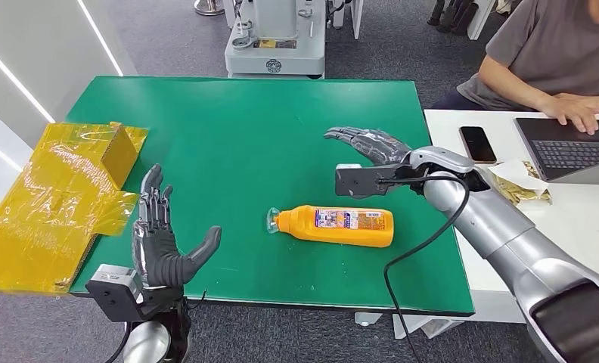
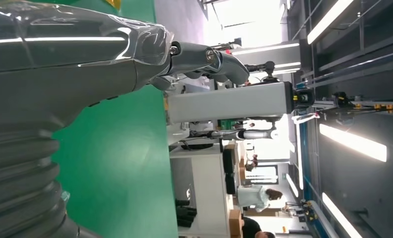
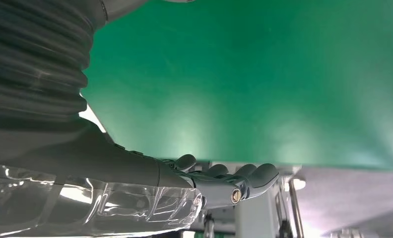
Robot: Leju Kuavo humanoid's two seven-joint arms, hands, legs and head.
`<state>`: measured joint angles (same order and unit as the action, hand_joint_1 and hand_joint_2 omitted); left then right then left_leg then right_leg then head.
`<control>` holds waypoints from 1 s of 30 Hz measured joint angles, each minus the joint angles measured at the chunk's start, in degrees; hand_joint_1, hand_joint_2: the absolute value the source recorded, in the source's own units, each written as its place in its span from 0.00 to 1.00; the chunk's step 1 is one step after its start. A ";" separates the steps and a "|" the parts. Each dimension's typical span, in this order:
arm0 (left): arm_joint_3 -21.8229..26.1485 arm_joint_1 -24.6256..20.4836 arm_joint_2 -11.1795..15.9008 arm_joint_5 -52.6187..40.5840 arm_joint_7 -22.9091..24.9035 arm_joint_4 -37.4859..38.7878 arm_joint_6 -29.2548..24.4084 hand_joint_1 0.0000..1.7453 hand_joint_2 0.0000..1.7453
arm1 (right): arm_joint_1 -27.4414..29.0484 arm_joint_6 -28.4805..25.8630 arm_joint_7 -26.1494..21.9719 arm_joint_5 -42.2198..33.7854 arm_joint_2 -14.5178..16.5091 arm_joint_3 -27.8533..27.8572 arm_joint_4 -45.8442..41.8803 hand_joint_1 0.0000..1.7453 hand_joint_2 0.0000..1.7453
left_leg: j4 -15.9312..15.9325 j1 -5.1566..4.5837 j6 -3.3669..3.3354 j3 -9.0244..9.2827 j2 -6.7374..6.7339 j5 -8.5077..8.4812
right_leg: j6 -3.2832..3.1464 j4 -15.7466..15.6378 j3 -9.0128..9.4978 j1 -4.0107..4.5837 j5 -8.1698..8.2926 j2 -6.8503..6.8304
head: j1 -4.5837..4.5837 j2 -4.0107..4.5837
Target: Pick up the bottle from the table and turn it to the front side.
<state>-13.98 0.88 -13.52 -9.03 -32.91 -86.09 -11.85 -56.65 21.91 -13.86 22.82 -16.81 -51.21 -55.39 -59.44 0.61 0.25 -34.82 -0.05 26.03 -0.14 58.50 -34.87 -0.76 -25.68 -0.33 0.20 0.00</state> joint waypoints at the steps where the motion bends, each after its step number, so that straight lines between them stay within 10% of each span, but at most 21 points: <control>1: 0.03 -0.02 -0.04 -0.02 0.01 0.00 0.00 0.00 1.00 | -0.52 0.41 -0.05 -0.33 0.16 -0.96 0.84 0.00 1.00 | 0.00 0.00 0.00 0.00 0.00 0.00 | 0.00 0.00 0.00 0.00 0.00 0.00 | -0.01 0.00; 30: 0.27 -0.16 -0.18 -0.15 0.05 0.00 -1.13 0.00 1.00 | -3.62 -0.47 -1.15 -1.40 -0.81 -18.43 9.69 0.00 1.00 | -0.04 0.00 0.00 0.02 -0.01 0.00 | 0.00 -0.03 0.00 0.00 0.00 0.01 | -0.01 0.00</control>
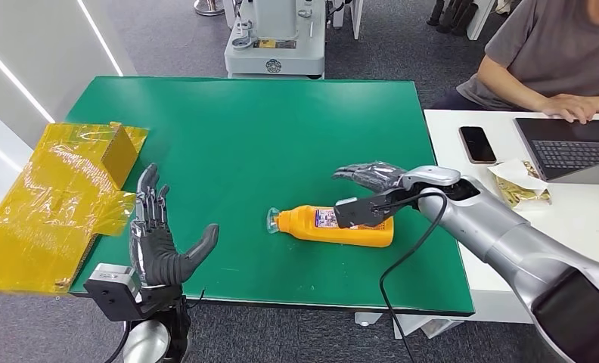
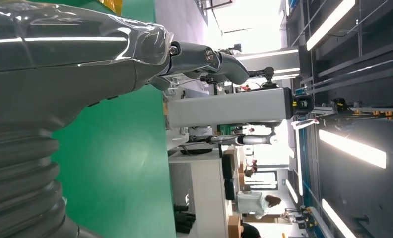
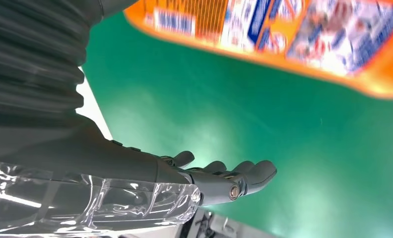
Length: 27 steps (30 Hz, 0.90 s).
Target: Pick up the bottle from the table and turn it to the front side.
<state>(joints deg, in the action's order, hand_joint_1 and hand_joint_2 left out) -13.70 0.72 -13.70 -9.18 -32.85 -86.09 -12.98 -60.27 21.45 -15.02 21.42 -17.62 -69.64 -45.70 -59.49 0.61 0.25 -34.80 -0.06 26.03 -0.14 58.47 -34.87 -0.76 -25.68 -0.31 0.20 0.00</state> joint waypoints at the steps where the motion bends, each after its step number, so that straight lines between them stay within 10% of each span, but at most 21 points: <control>1: 0.00 0.00 -0.01 0.00 0.00 0.00 -0.03 0.00 1.00 | 0.61 -0.33 0.03 0.00 0.00 -0.26 0.32 0.00 1.00 | 0.00 0.00 0.00 0.00 0.00 0.00 | 0.00 0.00 0.00 0.00 0.00 0.00 | 0.00 0.00; 21: 0.00 0.47 -0.10 0.81 0.57 -1.65 -0.49 0.00 1.00 | 9.79 -3.89 2.96 3.53 -1.97 0.57 0.06 0.00 1.00 | 0.00 0.00 0.00 0.01 -0.02 0.00 | 0.00 -0.01 0.00 0.00 0.00 0.01 | 0.00 0.00; 25: 0.00 0.47 -0.20 0.80 1.08 -1.90 -0.48 0.00 1.00 | 10.89 -4.67 3.43 5.27 -2.38 1.73 -0.78 0.70 1.00 | 0.00 0.00 0.00 0.01 -0.01 0.00 | 0.00 -0.01 0.00 0.00 0.00 0.00 | 0.00 0.00; 27: 0.00 0.48 -0.21 0.78 1.14 -2.09 -0.49 0.00 1.00 | 11.50 -5.10 3.45 5.92 -2.74 2.38 -1.37 0.84 1.00 | 0.00 0.00 0.00 0.01 -0.01 0.00 | 0.00 -0.01 0.00 0.00 0.00 0.01 | 0.00 0.00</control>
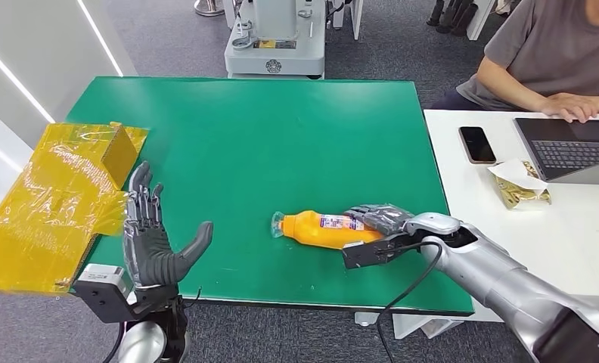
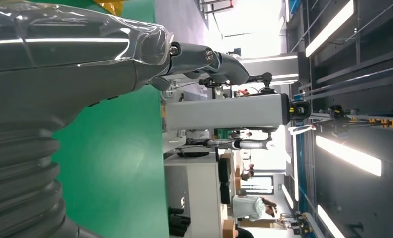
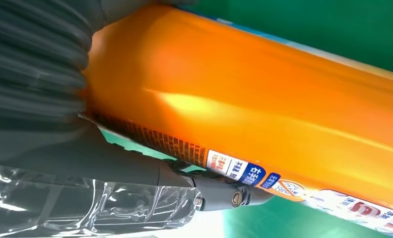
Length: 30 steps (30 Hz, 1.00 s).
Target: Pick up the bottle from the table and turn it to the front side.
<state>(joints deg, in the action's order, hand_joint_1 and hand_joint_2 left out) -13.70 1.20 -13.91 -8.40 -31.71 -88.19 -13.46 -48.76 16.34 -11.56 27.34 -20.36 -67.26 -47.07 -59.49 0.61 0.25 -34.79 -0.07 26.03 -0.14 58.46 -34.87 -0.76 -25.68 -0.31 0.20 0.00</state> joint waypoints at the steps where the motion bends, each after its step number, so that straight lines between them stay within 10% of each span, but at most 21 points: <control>1: 0.00 0.00 -0.01 -0.01 0.01 -0.05 0.00 0.00 1.00 | 0.30 -0.21 -0.01 0.15 -0.16 0.33 -0.25 0.84 1.00 | 0.00 0.00 0.00 0.00 0.00 0.00 | 0.00 0.00 0.00 0.00 0.00 0.00 | 0.00 0.00; 23: 0.00 0.54 -0.27 -0.59 -0.33 -0.11 0.96 0.00 1.00 | 5.24 -4.64 -1.10 4.79 -2.10 6.23 -4.36 1.00 1.00 | 0.00 0.00 -0.01 -0.03 0.00 0.01 | 0.00 0.00 0.00 0.00 0.00 0.00 | 0.00 0.00; 30: 0.00 0.56 -0.27 -0.52 -0.33 -0.34 0.03 0.00 1.00 | 7.16 -14.87 -0.37 9.51 0.25 12.11 -6.45 1.00 1.00 | 0.01 0.00 0.00 -0.03 0.01 0.00 | 0.00 0.02 -0.01 0.00 0.00 0.00 | 0.00 0.00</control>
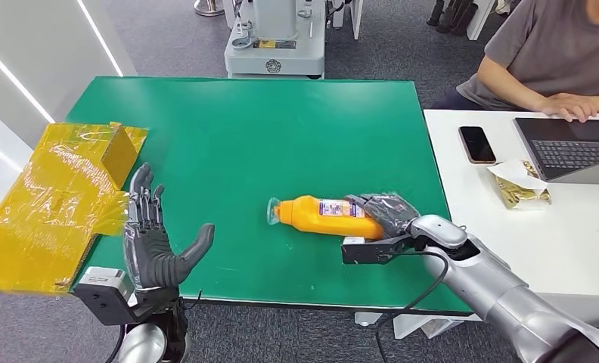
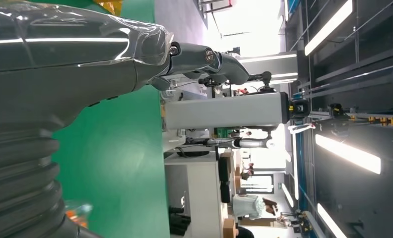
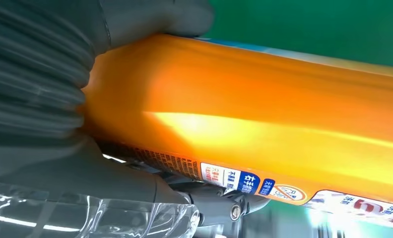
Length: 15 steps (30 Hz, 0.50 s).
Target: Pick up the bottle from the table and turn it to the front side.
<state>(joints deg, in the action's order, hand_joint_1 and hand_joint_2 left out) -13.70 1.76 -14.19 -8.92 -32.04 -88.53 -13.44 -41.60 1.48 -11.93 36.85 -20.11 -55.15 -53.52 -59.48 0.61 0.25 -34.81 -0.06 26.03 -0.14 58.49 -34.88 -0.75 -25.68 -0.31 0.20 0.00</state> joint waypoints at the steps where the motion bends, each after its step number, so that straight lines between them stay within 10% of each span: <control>1: 0.00 0.00 0.00 0.00 0.00 -0.07 -0.19 0.00 1.00 | 0.41 -1.83 -0.30 0.78 0.36 1.22 -0.86 1.00 1.00 | 0.00 0.00 0.00 0.00 0.00 0.00 | 0.00 0.00 0.00 0.00 0.00 0.00 | 0.00 0.00; 15: -0.11 -0.15 0.00 2.26 -0.52 0.03 -1.20 0.00 1.00 | 3.88 -17.46 -5.86 4.79 3.07 12.61 -10.80 1.00 1.00 | -0.01 -0.01 0.00 -0.02 0.00 0.00 | 0.01 -0.03 -0.01 -0.01 0.00 -0.01 | 0.00 0.00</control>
<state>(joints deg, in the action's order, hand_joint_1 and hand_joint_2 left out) -13.81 1.61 -14.19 -6.66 -32.56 -88.50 -14.64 -37.73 -15.98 -17.79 41.63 -17.04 -42.54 -64.32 -59.49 0.60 0.24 -34.83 -0.06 26.04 -0.14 58.46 -34.89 -0.76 -25.68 -0.32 0.20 0.00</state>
